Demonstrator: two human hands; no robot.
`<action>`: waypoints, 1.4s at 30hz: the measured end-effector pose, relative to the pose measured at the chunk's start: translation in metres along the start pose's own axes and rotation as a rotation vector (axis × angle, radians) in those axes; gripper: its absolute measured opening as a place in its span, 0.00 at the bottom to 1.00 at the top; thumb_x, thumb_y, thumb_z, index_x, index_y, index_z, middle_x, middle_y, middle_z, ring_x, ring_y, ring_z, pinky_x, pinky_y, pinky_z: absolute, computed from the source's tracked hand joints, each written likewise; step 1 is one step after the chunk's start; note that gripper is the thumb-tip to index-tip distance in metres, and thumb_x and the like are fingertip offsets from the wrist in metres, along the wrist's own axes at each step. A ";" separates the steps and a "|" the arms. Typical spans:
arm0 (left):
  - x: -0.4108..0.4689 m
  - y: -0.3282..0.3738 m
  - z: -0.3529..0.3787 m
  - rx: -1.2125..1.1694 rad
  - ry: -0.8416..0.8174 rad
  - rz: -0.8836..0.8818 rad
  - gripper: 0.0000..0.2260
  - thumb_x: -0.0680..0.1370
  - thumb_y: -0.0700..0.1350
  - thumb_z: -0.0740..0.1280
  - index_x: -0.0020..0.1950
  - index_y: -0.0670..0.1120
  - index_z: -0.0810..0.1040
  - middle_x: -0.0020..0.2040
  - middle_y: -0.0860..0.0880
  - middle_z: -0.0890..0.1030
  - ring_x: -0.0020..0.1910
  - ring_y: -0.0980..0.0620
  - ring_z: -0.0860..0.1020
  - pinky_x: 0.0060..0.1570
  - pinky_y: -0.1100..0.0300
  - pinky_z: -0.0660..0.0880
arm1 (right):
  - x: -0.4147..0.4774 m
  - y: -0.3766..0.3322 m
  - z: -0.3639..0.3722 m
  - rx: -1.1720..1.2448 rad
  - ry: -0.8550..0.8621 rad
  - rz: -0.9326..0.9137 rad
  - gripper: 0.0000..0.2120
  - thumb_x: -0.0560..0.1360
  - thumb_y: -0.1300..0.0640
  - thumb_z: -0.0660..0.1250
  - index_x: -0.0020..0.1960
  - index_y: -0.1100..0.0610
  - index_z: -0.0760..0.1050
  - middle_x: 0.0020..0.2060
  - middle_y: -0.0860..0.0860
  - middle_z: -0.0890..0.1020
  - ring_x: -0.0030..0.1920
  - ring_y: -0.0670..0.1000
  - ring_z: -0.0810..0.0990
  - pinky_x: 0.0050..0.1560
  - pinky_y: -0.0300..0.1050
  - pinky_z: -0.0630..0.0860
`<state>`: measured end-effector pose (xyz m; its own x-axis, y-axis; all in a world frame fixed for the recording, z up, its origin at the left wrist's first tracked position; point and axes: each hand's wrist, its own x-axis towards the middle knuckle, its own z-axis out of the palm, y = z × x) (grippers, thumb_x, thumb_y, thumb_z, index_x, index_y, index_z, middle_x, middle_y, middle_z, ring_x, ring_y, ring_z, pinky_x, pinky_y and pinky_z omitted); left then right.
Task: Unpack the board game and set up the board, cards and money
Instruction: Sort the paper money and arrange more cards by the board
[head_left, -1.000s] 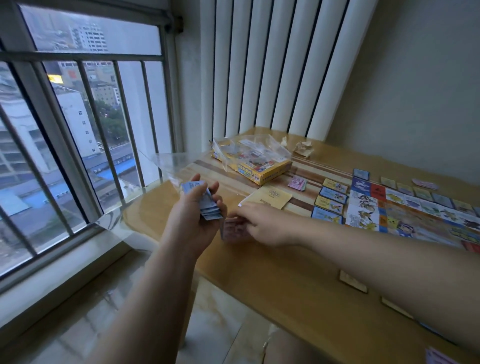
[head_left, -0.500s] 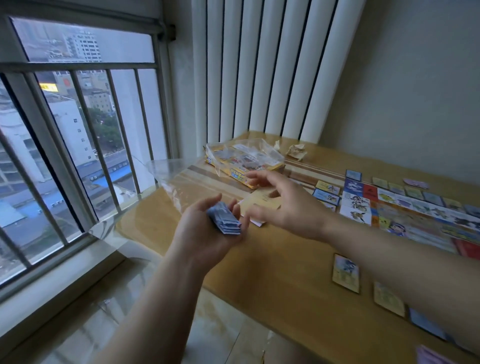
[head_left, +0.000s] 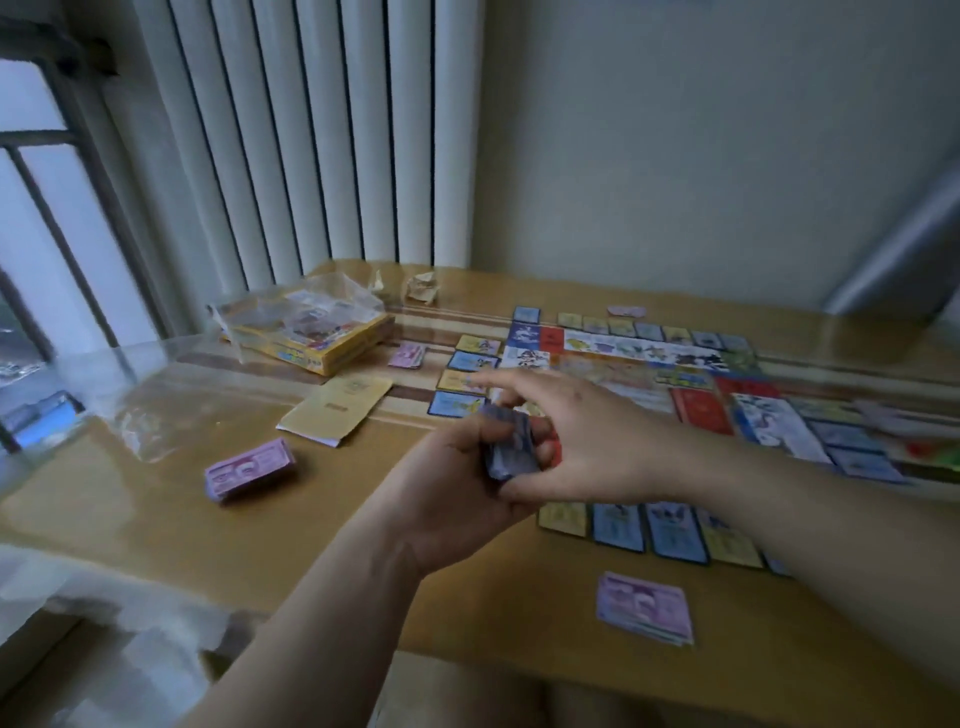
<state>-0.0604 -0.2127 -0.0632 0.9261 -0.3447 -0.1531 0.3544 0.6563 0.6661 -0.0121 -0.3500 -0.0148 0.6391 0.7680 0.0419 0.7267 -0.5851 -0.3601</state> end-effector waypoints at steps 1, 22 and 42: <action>0.002 -0.004 0.006 -0.010 0.003 -0.007 0.12 0.75 0.40 0.57 0.54 0.40 0.76 0.43 0.44 0.82 0.41 0.50 0.79 0.44 0.57 0.73 | -0.005 0.004 -0.001 -0.015 0.027 0.017 0.41 0.69 0.46 0.73 0.74 0.41 0.54 0.68 0.46 0.67 0.65 0.47 0.68 0.62 0.44 0.69; 0.030 -0.064 0.026 0.339 0.259 -0.060 0.11 0.72 0.38 0.68 0.54 0.40 0.76 0.50 0.38 0.82 0.49 0.43 0.81 0.49 0.53 0.79 | -0.059 0.055 0.014 0.525 0.136 0.482 0.09 0.71 0.50 0.72 0.39 0.56 0.81 0.36 0.51 0.81 0.40 0.46 0.79 0.50 0.48 0.78; 0.017 -0.049 0.010 0.075 0.295 -0.016 0.08 0.79 0.31 0.58 0.52 0.38 0.75 0.42 0.42 0.85 0.38 0.50 0.84 0.32 0.61 0.80 | -0.065 0.055 0.024 0.102 -0.340 0.159 0.10 0.71 0.55 0.74 0.47 0.49 0.73 0.39 0.43 0.75 0.38 0.41 0.73 0.38 0.33 0.70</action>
<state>-0.0633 -0.2572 -0.0908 0.9220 -0.1377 -0.3620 0.3689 0.5968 0.7126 -0.0197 -0.4254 -0.0594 0.6098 0.7220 -0.3269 0.5852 -0.6883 -0.4286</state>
